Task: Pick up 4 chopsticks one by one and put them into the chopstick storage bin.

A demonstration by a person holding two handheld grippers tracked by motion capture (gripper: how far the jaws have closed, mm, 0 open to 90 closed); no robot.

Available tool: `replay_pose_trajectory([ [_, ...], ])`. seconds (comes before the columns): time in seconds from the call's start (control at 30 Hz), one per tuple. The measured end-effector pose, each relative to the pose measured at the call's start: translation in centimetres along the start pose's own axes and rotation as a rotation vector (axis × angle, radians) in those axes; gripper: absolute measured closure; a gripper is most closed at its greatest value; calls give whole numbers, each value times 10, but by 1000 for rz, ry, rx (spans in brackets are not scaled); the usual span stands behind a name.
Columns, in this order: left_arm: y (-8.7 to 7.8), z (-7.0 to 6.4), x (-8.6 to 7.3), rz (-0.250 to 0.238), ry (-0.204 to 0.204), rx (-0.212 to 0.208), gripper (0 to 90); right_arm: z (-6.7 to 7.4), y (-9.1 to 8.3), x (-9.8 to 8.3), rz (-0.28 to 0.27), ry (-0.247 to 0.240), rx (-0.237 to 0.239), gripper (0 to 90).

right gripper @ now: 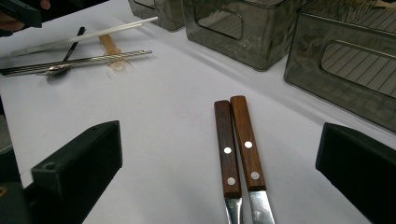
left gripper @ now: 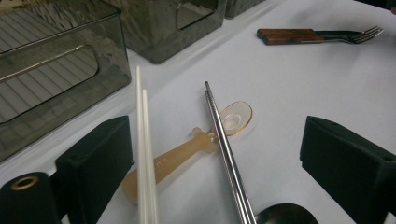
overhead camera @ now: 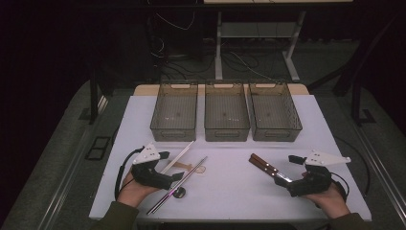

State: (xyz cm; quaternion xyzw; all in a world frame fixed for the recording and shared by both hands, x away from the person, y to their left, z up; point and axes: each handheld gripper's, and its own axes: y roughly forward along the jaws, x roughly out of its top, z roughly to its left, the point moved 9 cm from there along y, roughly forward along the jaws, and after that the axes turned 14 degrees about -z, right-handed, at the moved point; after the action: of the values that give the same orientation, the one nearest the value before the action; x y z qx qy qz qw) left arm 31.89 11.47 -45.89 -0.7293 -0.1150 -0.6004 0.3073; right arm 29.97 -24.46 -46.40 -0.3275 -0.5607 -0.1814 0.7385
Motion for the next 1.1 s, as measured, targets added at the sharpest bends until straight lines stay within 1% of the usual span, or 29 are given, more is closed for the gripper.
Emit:
replay_pose_trajectory([
  [0.07, -2, 2, 0, -4, -3, 4, 140, 0, -1, 0, -1, 3, 0, 7],
  [0.2, -6, 5, -2, -1, 0, 9, 157, -1, 0, -1, -1, -1, -2, 7],
  [0.5, -19, 13, -7, 3, -8, 34, 255, 1, 2, -2, -2, -9, 3, 7],
  [0.57, -21, 15, -9, 9, -6, 41, 269, 1, 2, -3, -2, -9, 4, 7],
  [0.6, -22, 15, -10, 13, -5, 44, 298, 2, 3, -3, 1, -10, 6, 7],
  [0.63, -22, 16, -12, 18, 0, 47, 298, 2, 3, -3, 1, -10, 6, 7],
  [0.7, -24, 18, -16, 39, 2, 63, 331, 3, 3, -4, 4, -11, 8, 7],
  [0.77, -24, 19, -17, 45, 6, 64, 360, 3, 3, -4, 3, -14, 8, 7],
  [0.83, -26, 21, -20, 57, 9, 77, 378, 3, 3, -4, 3, -14, 6, 7],
  [0.87, -26, 22, -21, 58, 5, 84, 378, 3, 3, -4, 3, -14, 6, 7],
  [0.9, -27, 23, -21, 59, -3, 92, 399, 3, 3, -4, 2, -12, 4, 7],
  [0.93, -28, 25, -22, 68, 3, 97, 399, 3, 3, -4, 2, -12, 4, 7],
  [0.97, -30, 27, -24, 73, 3, 103, 423, 2, 3, -5, 3, -13, 1, 7],
  [1.03, -32, 28, -25, 73, -8, 114, 445, 1, 3, -5, 2, -14, 0, 7],
  [1.1, -36, 30, -26, 75, -8, 119, 469, 1, 3, -5, 2, -13, -1, 7],
])
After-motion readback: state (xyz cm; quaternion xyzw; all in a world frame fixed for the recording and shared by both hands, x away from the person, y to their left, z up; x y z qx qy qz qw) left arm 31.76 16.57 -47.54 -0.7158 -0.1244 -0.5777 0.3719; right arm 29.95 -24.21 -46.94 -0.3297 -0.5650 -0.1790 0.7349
